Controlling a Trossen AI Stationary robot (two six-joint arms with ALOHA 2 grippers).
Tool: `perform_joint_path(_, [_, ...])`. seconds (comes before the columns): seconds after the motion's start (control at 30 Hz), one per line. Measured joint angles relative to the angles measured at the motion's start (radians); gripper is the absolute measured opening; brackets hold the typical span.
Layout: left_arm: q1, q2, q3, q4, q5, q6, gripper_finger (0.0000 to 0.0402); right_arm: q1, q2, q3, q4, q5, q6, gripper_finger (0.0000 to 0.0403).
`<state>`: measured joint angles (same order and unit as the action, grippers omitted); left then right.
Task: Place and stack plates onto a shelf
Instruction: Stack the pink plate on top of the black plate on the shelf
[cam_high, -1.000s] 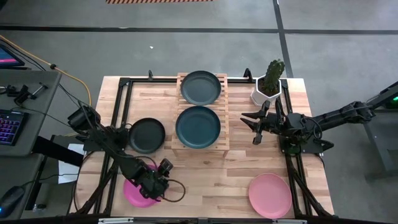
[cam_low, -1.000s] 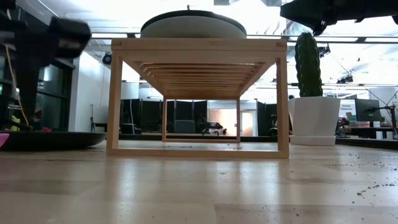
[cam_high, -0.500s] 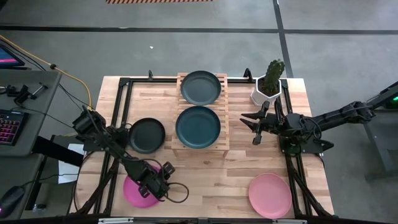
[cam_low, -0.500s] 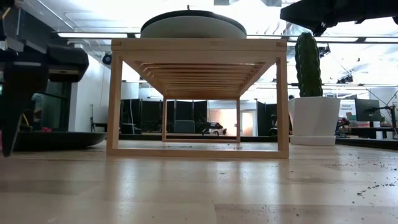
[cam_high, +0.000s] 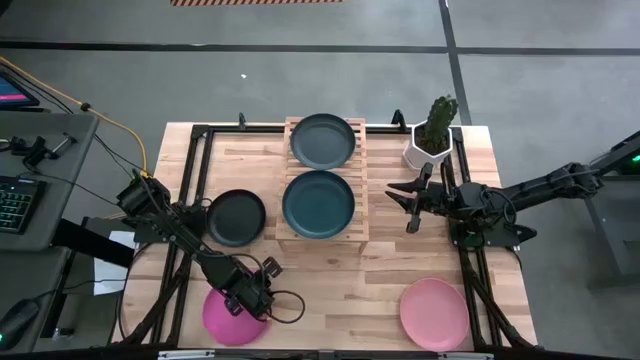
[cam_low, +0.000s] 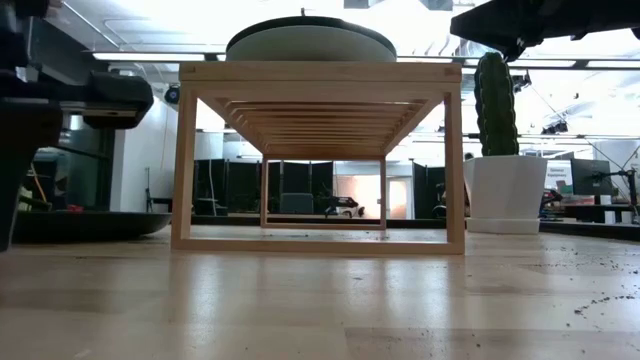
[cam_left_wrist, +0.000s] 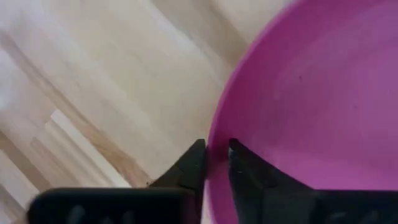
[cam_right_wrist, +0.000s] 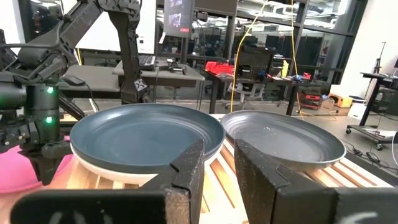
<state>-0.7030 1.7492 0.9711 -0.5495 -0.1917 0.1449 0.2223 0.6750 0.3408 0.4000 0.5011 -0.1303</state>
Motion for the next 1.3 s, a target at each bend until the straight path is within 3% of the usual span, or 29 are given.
perform_joint_path(0.1, [0.014,-0.006,0.002,-0.009,0.004,-0.041,0.0011,0.0,0.0,0.0,0.0,0.0,0.0,0.008])
perform_joint_path(0.33, [0.043,-0.04,0.056,-0.117,-0.048,-0.07,0.0004,0.0,0.0,0.0,-0.001,0.0,0.0,0.008])
perform_joint_path(0.53, [0.065,-0.102,0.187,-0.284,-0.138,-0.226,0.0,0.0,0.0,0.0,-0.011,0.0,0.021,0.008])
perform_joint_path(0.73, [0.083,-0.181,0.407,-0.389,-0.204,-0.403,0.0,0.0,0.0,0.0,-0.027,0.0,0.044,0.008])
perform_joint_path(0.93, [0.09,-0.232,0.623,-0.386,-0.413,-0.319,0.0,0.0,0.0,0.0,-0.026,0.0,0.044,0.008])
perform_joint_path(1.07, [0.135,-0.236,0.755,-0.384,-0.614,-0.214,0.0,0.0,0.0,0.0,-0.026,0.0,0.044,0.008])
perform_joint_path(1.17, [0.231,-0.24,0.836,-0.372,-0.719,-0.075,0.0,0.0,0.0,0.0,-0.026,0.0,0.044,0.008])
perform_joint_path(1.3, [0.446,-0.237,0.898,-0.35,-0.689,0.004,0.0,0.0,0.0,0.0,-0.026,0.0,0.045,0.008])
